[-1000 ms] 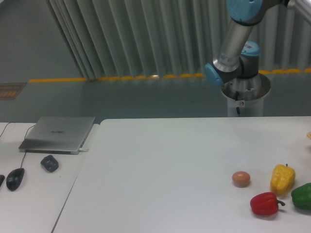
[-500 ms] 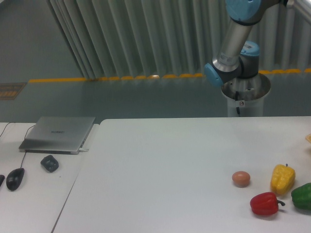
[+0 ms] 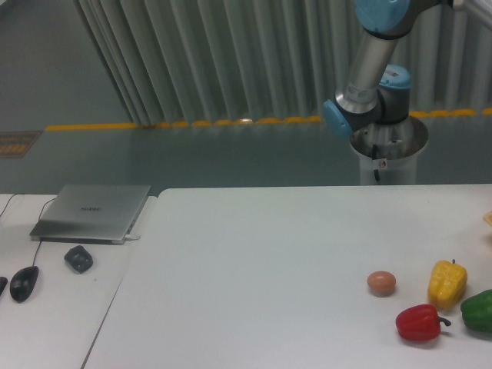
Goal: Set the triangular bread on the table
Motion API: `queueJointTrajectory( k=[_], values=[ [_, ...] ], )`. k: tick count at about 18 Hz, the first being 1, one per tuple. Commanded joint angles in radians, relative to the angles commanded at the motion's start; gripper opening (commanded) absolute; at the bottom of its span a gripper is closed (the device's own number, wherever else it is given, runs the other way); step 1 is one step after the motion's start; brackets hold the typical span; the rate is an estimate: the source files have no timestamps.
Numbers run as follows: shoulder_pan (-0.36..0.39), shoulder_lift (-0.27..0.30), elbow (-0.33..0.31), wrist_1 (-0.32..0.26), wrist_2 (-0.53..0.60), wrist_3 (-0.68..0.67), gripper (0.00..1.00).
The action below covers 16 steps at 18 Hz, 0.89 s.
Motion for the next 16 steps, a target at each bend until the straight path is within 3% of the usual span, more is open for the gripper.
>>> queueJointTrajectory(
  k=[4, 10, 16],
  values=[
    [0.0, 0.018, 0.032, -0.123, -0.192, -0.106, 0.0],
    [-0.06, 0.055, 0.011, -0.155, -0.207, -0.271, 0.01],
    [-0.12, 0.094, -0.138, -0.135, -0.197, -0.366, 0.09]
  ],
)
